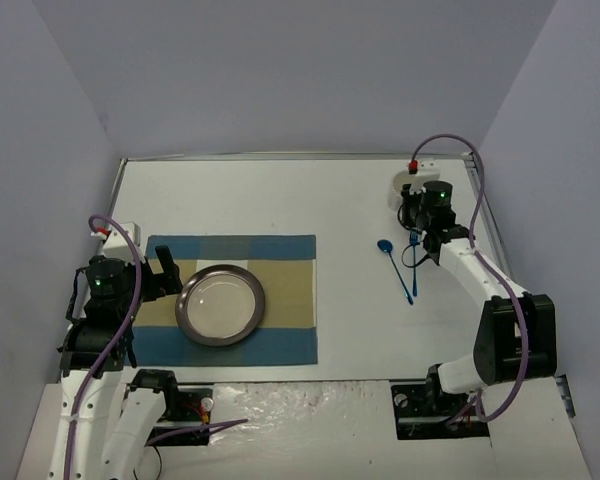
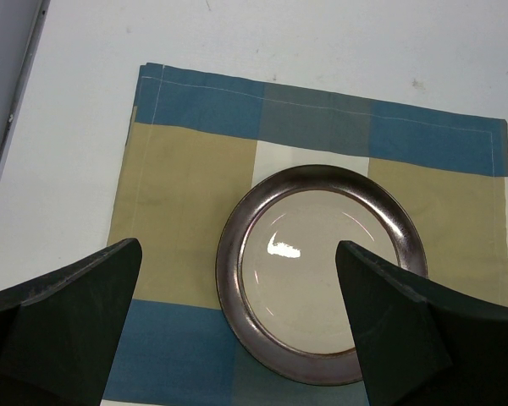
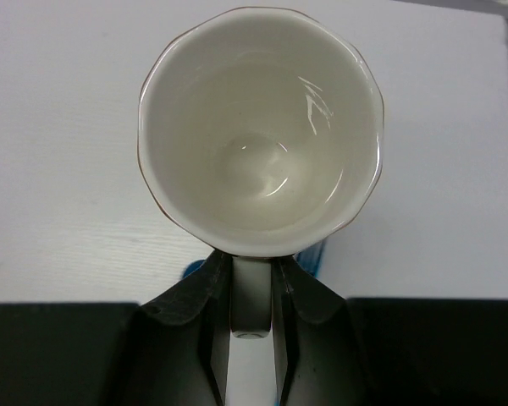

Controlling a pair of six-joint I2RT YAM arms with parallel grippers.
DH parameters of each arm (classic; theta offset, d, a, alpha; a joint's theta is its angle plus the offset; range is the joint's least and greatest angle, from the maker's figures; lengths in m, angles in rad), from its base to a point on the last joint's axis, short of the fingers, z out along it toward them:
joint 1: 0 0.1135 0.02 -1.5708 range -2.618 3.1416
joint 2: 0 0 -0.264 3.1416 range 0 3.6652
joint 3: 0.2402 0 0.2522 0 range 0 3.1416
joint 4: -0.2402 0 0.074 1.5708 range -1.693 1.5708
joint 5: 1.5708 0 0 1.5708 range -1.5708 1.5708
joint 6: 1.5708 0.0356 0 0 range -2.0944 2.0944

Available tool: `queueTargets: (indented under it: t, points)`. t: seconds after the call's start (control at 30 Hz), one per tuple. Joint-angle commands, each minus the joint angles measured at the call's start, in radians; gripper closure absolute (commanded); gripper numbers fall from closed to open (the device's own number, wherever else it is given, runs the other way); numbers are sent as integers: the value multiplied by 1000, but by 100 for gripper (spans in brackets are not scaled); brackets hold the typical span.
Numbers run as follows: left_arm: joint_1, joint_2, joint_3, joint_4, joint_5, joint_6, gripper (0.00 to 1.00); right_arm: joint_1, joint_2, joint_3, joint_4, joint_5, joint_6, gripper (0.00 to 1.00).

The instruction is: Set the dinner table for one person

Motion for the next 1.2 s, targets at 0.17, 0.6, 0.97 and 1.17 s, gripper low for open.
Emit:
queueTargets:
  t: [0.17, 0.6, 0.97, 1.17]
  points:
    - [-4, 16, 8, 45, -8, 5, 3, 289, 18, 145, 46, -208, -58, 100]
    - [-4, 16, 7, 46, -9, 5, 3, 465, 154, 169, 53, -265, -133, 100]
    - [-2, 20, 7, 48, -7, 5, 3, 491, 190, 204, 31, -225, -149, 100]
    - [-4, 19, 7, 49, -8, 5, 3, 500, 195, 198, 58, -216, -135, 100]
